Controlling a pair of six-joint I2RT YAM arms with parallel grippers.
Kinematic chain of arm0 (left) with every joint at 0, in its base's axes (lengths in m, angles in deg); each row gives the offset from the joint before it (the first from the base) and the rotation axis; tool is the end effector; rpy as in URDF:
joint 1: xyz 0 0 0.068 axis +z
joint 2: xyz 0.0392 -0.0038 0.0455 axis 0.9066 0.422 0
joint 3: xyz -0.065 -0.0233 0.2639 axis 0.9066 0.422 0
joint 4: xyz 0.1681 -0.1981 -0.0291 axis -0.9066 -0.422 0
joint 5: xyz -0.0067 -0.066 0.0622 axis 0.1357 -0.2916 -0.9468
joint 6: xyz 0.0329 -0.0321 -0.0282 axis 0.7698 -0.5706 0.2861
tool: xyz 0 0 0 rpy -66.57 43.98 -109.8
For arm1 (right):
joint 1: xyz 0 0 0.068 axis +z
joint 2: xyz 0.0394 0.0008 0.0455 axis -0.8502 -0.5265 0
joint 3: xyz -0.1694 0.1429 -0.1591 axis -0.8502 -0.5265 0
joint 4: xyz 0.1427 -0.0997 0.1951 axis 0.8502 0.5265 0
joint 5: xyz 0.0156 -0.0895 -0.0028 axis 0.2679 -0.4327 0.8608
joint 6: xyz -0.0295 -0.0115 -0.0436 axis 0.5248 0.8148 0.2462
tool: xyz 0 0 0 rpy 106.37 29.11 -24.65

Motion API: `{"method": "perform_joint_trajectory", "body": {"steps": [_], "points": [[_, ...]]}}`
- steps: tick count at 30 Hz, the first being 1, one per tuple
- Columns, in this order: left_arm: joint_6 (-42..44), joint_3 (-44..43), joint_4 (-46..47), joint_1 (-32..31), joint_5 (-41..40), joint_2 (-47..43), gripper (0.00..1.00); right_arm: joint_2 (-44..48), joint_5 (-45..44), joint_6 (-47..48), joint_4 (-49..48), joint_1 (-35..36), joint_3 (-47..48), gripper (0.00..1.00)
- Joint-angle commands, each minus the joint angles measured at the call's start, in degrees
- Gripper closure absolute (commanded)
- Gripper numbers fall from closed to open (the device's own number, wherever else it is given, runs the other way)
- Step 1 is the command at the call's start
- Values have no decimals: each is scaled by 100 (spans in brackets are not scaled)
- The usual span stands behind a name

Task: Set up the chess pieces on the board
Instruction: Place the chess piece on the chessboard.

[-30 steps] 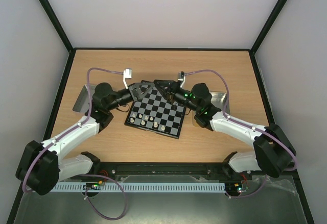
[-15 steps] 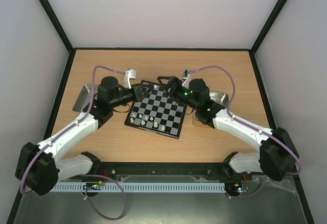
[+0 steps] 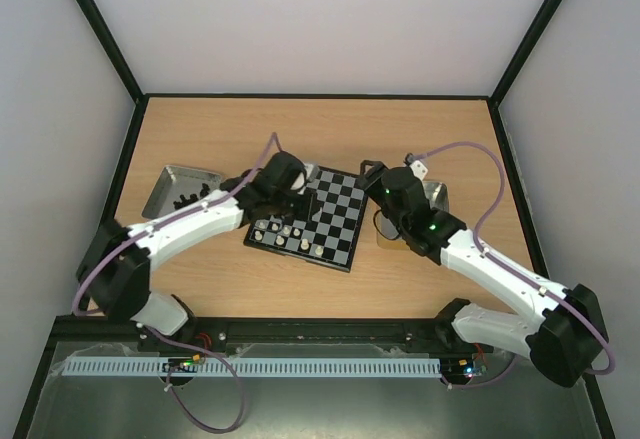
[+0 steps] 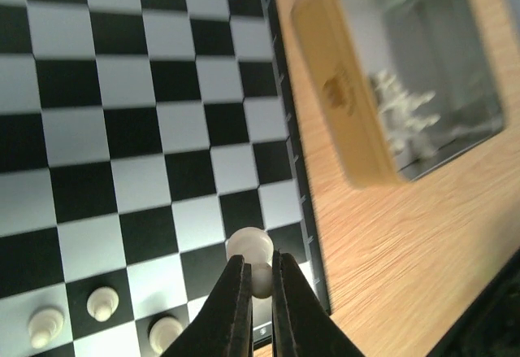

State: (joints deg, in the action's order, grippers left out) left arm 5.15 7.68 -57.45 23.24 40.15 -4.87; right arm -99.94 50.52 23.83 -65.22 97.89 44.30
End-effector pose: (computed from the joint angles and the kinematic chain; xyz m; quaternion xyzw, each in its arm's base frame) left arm 0.2344 -0.2202 0.2626 0.1425 0.8958 -0.3216 0.2715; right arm 0.1987 0.1564 0.2876 0.2198 0.7924 0.3944 0.4101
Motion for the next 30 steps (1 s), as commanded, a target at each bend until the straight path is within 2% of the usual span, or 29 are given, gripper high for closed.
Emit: {"method": "perform_joint_trajectory", "body": {"steps": [1,12,30], "points": [[330,-312,-1003,-204,-406,602,98,258,-790,13,488,-56,-271,35],[621,-1074,-1882,-320,-768,1592,98,54,-618,-20,440,-64,-362,35],[1034,-1583,-2520,-432,-692,2202,96,-19,-555,-10,388,-65,-418,35]]}}
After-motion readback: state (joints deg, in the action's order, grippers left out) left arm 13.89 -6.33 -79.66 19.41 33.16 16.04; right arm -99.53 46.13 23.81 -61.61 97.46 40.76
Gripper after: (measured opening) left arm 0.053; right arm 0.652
